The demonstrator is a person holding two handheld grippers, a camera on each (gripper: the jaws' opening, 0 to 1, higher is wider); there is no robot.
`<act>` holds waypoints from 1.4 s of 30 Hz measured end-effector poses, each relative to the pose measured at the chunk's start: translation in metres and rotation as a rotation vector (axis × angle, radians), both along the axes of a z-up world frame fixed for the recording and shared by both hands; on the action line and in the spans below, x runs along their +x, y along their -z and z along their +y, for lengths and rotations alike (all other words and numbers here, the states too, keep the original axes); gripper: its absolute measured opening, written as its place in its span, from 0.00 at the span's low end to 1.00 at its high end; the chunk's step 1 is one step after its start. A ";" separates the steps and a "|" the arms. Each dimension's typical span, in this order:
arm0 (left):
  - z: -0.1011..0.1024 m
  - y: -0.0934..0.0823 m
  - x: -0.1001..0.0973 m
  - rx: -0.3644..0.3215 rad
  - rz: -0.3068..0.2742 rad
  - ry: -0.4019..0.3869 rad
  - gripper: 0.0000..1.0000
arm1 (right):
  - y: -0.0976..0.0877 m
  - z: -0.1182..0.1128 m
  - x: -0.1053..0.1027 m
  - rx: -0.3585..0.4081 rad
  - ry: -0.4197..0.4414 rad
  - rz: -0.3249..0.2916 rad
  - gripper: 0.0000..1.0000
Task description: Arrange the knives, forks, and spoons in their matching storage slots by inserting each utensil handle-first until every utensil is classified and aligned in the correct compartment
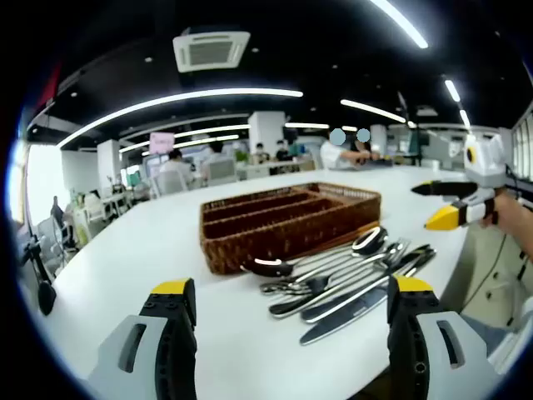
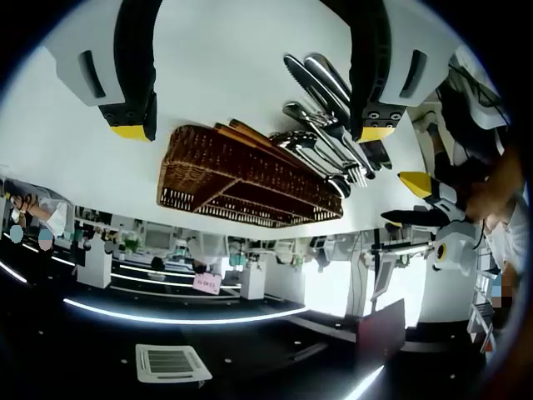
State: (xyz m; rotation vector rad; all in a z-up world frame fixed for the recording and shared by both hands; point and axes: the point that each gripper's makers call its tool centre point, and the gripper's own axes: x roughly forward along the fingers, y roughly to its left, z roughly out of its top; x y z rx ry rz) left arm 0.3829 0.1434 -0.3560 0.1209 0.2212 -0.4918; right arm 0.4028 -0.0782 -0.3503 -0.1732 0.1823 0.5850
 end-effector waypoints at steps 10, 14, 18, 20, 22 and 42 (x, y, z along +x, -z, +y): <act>0.000 -0.001 0.001 0.003 0.003 -0.002 0.96 | 0.000 0.000 0.000 -0.004 -0.002 -0.002 1.00; 0.001 0.001 0.001 0.010 0.007 -0.001 0.96 | -0.001 0.000 0.000 -0.003 -0.001 -0.003 1.00; -0.001 0.002 0.000 0.005 0.010 0.002 0.96 | -0.002 0.000 0.000 -0.003 -0.002 -0.005 1.00; -0.001 0.003 0.000 0.004 0.010 0.002 0.96 | -0.002 0.001 0.000 -0.006 -0.004 -0.003 1.00; -0.001 0.003 0.000 0.007 0.010 0.003 0.96 | -0.002 0.001 0.000 -0.011 -0.003 -0.004 1.00; -0.002 0.000 -0.001 -0.029 0.015 0.013 0.95 | -0.003 0.001 0.001 -0.012 0.000 -0.007 1.00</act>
